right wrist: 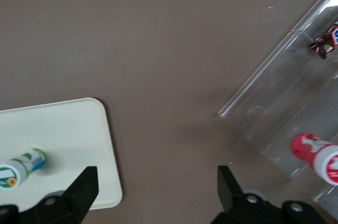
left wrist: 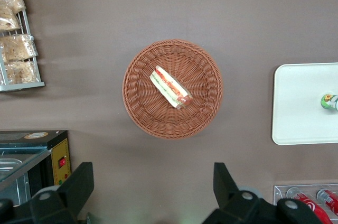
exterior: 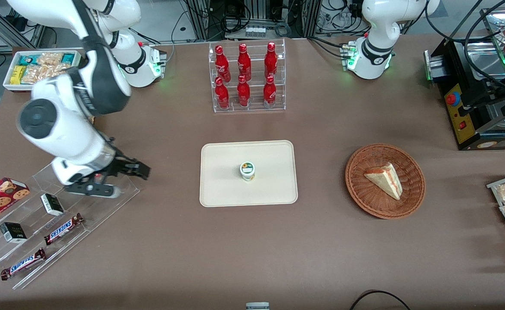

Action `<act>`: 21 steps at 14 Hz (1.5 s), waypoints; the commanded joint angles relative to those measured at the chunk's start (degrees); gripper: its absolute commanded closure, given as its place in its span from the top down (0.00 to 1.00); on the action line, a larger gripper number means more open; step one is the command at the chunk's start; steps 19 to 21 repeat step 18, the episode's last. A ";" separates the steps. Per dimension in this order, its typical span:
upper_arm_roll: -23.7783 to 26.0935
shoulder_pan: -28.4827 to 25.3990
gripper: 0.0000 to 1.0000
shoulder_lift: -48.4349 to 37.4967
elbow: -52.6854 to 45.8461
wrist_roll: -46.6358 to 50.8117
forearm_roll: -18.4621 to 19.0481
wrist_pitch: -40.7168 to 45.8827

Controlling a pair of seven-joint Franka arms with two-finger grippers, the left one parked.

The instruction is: Place green gum on tray

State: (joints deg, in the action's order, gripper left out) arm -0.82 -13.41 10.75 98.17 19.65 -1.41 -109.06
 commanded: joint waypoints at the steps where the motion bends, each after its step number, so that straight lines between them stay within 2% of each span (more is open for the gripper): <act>1: 0.65 4.25 1.00 -4.85 4.92 -8.19 -1.14 0.16; 5: 0.65 9.18 1.00 -8.11 5.19 -15.23 -1.14 4.98; 7: 0.47 9.80 1.00 -9.60 5.10 -18.32 -1.05 6.75; 15: -0.14 12.35 1.00 -15.14 3.00 -18.07 0.71 17.11; 21: -0.58 12.88 1.00 -15.76 2.73 -18.07 0.62 18.62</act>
